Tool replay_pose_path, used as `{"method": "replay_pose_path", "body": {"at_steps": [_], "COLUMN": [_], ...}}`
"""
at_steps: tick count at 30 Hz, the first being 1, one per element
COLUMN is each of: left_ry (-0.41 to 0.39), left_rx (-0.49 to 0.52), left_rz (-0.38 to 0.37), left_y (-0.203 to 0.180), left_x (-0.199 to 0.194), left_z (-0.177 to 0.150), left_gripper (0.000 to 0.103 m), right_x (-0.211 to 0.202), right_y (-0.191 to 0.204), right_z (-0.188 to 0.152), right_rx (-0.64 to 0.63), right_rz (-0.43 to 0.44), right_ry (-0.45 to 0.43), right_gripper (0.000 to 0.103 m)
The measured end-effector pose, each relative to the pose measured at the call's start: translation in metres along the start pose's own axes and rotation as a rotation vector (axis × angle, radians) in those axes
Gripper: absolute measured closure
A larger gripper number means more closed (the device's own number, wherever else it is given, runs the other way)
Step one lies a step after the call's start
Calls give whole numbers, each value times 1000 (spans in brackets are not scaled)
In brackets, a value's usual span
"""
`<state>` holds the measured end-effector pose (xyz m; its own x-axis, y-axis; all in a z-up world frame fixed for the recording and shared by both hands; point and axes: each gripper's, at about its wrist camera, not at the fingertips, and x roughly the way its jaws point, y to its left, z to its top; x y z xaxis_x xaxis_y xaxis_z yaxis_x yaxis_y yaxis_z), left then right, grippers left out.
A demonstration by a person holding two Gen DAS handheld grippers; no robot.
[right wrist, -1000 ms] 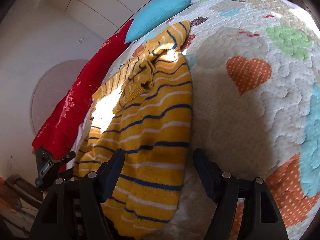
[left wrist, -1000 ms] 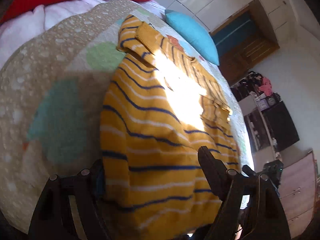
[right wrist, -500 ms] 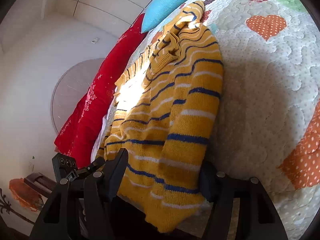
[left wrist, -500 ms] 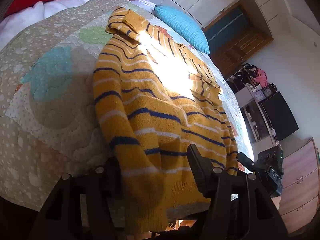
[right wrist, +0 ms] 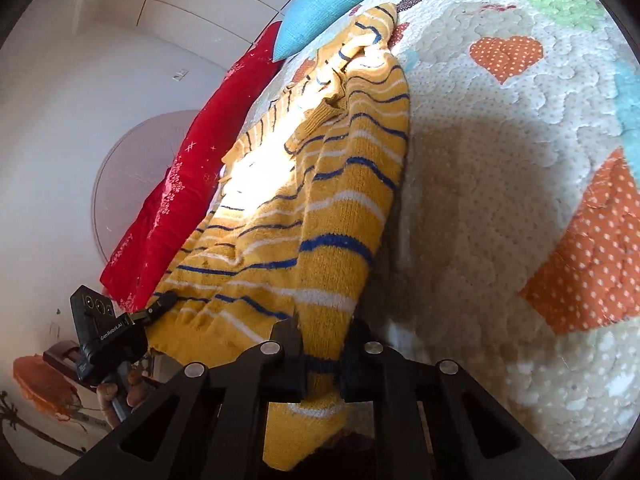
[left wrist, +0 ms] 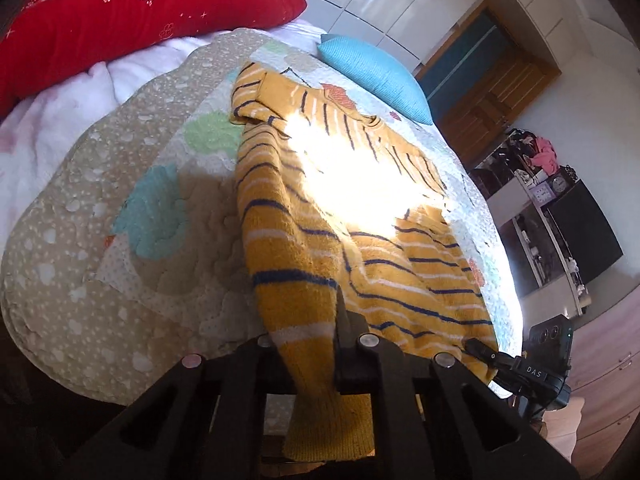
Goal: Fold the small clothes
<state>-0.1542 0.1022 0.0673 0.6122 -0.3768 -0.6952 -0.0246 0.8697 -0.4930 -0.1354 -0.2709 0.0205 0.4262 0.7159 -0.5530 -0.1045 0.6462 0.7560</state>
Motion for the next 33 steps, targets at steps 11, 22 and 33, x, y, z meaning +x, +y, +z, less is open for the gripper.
{"method": "replay_pose_path", "body": {"at_steps": [11,22,33], "left_ry": [134,96,-14], "left_rx": [-146,-110,-92], "left_rz": [37,31,-69], "left_y": [41,32,7], "left_x": [11,5,10], "left_z": [-72,-66,15], "left_gripper": [95,95,95], "right_x": [-19,-16,-19], "right_y": [-13,-2,45], "right_z": [-42,-39,26], "right_rx": [11,-57,-200], "right_rz": [-53,-111,-86], "right_ry": [95,84,-20], "right_gripper": [93,93,93]}}
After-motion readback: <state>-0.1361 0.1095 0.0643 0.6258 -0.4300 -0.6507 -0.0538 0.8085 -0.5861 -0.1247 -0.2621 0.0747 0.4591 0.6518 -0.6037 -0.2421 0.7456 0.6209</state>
